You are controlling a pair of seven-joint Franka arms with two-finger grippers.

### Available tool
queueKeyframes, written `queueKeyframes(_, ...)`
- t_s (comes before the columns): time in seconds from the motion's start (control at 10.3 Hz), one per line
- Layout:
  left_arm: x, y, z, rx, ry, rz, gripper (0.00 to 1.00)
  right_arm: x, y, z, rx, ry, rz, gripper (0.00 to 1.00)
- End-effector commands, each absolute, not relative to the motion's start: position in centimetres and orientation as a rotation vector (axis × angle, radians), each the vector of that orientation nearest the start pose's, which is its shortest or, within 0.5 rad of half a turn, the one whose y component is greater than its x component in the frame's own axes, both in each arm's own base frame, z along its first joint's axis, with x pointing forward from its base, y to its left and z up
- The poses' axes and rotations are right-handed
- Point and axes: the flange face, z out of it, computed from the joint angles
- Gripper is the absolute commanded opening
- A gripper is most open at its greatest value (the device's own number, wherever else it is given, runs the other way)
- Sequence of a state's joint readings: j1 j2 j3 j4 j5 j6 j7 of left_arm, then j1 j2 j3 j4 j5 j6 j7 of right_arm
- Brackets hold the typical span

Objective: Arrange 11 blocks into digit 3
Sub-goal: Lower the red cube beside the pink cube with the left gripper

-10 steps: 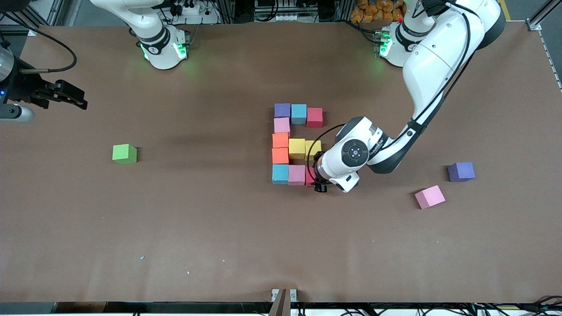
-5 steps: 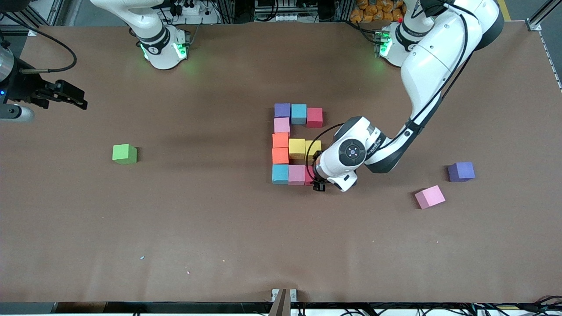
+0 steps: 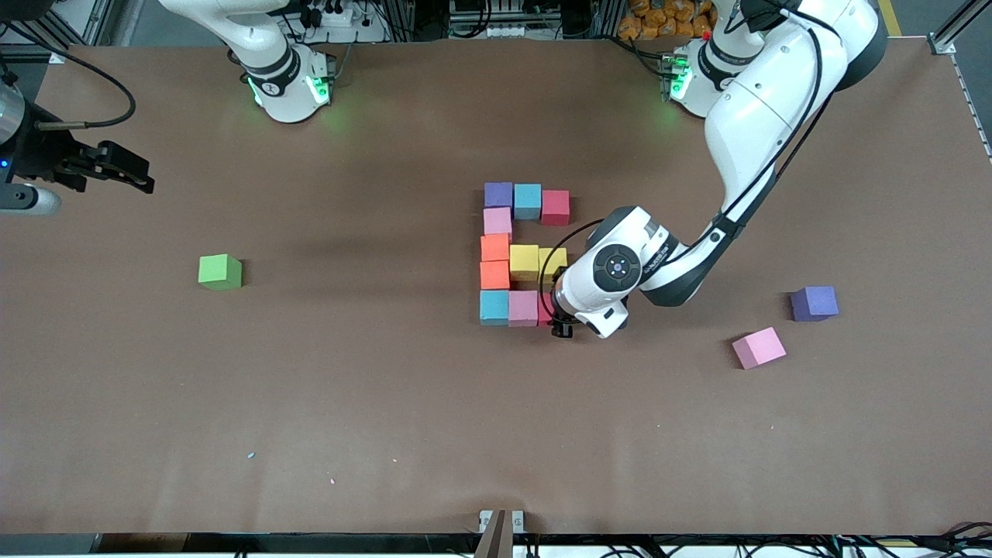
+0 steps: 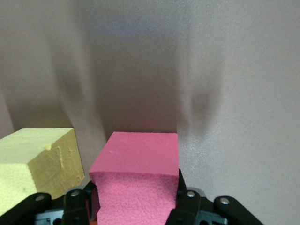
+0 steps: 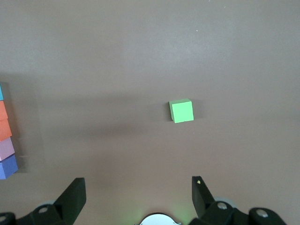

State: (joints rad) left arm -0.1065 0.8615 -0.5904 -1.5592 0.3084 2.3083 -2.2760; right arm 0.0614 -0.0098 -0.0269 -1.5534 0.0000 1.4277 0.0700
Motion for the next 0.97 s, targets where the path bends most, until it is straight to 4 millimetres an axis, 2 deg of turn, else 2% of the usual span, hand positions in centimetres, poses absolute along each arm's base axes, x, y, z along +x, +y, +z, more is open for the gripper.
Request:
queueKeyframes(0.0, 58.23, -39.59, 20.12, -2.305, -2.221, 0.286, 0.55, 53.46, 1.87, 62.67, -3.135, 0.052, 0.191, 1.00)
queueKeyframes(0.29, 58.17, -39.68, 20.12, -2.310, -2.217, 0.284, 0.56, 53.46, 1.87, 62.67, -3.135, 0.052, 0.190, 1.00)
queueKeyframes(0.39, 58.25, -39.59, 19.99, -2.316, -2.210, 0.286, 0.63, 53.47, 1.87, 62.74, -3.135, 0.052, 0.188, 1.00)
queueKeyframes(0.49, 58.23, -39.59, 19.90, -2.318, -2.206, 0.287, 1.00, 53.45, 1.87, 62.73, -3.135, 0.052, 0.190, 1.00)
queueKeyframes(0.88, 58.32, -39.50, 20.30, -2.321, -2.208, 0.282, 1.00, 53.40, 1.86, 62.81, -3.135, 0.052, 0.188, 1.00)
